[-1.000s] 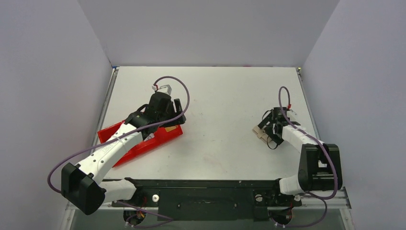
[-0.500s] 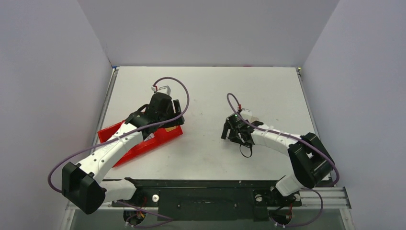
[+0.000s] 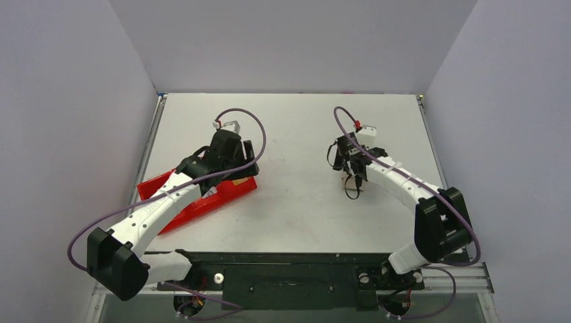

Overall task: Take the credit cards out of the card holder
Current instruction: Move the card holder to the center of the board.

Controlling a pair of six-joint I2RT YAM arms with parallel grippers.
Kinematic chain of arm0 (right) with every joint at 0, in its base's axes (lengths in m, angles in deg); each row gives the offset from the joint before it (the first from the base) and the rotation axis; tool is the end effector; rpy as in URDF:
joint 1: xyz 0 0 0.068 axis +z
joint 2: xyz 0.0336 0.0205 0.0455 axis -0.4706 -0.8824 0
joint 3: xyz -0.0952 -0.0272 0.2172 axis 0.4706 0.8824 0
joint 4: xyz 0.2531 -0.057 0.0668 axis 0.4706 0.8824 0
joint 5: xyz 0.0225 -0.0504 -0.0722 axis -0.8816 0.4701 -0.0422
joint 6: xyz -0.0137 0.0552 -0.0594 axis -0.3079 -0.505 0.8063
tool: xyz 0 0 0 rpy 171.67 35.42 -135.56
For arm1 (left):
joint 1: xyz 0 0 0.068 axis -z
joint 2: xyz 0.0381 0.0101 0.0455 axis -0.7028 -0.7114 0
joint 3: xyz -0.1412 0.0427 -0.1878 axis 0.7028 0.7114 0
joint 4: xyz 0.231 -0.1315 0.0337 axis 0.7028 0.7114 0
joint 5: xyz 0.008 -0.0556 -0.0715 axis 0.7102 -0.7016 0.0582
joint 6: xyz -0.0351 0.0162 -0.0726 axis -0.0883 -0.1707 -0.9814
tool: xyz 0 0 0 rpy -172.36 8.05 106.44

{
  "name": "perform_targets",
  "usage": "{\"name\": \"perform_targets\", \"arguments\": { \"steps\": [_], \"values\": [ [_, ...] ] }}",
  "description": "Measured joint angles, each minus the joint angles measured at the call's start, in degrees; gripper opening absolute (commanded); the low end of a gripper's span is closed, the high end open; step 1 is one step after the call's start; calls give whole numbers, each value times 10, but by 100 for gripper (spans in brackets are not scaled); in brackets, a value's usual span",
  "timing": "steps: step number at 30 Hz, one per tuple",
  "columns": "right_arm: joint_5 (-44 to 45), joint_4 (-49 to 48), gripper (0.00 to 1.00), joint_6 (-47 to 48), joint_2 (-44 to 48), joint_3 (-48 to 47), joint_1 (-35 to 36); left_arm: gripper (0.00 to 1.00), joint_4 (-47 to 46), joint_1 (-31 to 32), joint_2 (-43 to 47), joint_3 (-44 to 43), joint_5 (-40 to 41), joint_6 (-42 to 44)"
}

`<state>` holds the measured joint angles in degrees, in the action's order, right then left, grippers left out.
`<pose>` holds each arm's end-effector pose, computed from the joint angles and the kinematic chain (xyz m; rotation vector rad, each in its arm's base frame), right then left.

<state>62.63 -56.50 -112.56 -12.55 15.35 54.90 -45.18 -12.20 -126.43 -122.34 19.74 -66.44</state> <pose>0.3009 0.1165 0.1646 0.4001 2.4163 -0.1199 0.2644 -0.1547 0.2420 -0.1793 2.3833 -0.4006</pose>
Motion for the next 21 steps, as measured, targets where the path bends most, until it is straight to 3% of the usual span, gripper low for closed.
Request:
{"name": "perform_targets", "arguments": {
  "steps": [8, 21],
  "values": [
    [-22, -25, 96, 65, -114, -12, -38, 63, 16, -21, -2, -16, -11, 9],
    [-151, -99, 91, 59, -134, -11, -129, 63, 19, -26, -6, -16, -35, 11]
  ]
}}
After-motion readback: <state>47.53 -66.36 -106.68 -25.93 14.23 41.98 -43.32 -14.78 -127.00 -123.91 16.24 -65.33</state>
